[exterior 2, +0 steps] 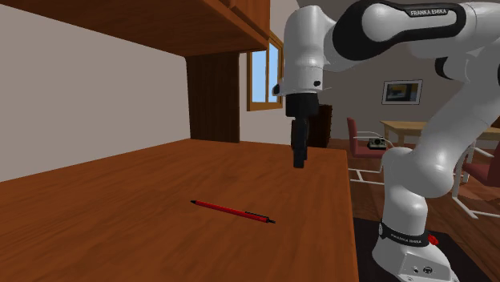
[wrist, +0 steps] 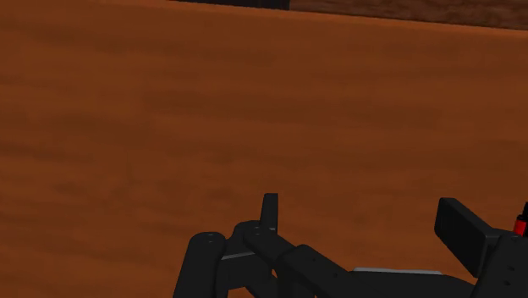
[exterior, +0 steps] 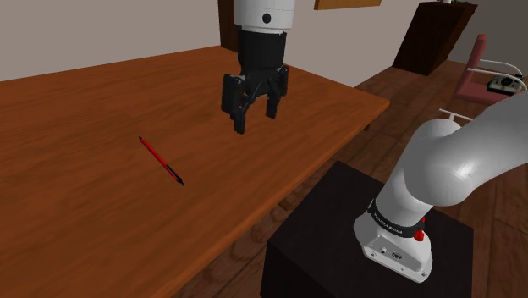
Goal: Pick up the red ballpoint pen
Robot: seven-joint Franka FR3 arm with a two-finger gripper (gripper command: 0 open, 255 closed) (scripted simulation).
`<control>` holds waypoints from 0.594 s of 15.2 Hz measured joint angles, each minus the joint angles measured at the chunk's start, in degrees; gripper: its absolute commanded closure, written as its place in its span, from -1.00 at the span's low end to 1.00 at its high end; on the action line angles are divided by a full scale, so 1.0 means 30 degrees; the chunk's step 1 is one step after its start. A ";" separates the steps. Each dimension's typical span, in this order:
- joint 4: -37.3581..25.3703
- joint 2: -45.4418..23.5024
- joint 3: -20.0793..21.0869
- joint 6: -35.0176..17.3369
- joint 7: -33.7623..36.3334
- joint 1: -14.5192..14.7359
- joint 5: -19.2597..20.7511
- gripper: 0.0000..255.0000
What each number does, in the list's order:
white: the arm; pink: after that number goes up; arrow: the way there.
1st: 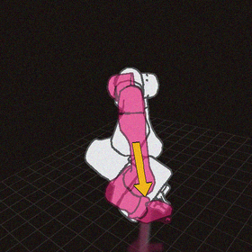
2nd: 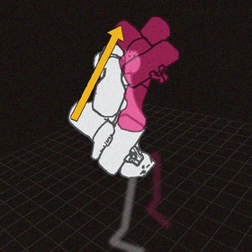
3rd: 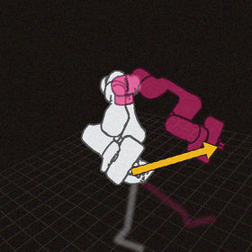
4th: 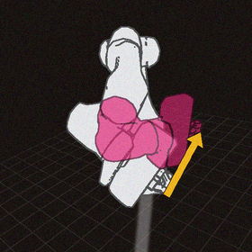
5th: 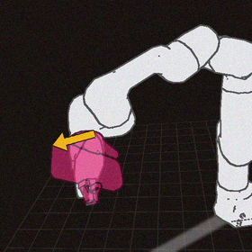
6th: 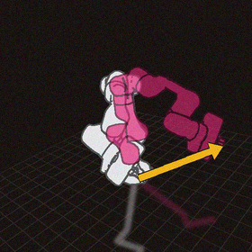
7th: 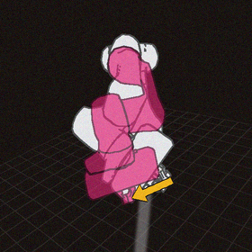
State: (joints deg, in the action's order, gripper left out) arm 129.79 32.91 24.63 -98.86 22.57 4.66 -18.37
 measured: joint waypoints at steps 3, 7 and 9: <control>-0.1622 -0.1945 0.1616 -0.0594 0.1894 -0.0212 0.0214 -1.00; -0.3707 -0.4590 0.3759 -0.1332 0.4577 -0.0526 0.1077 -1.00; -0.5042 -0.6291 0.4830 -0.1607 0.6043 -0.0731 0.1950 -1.00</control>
State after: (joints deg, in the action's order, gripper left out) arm 114.67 14.04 39.12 -103.69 40.70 2.47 -12.52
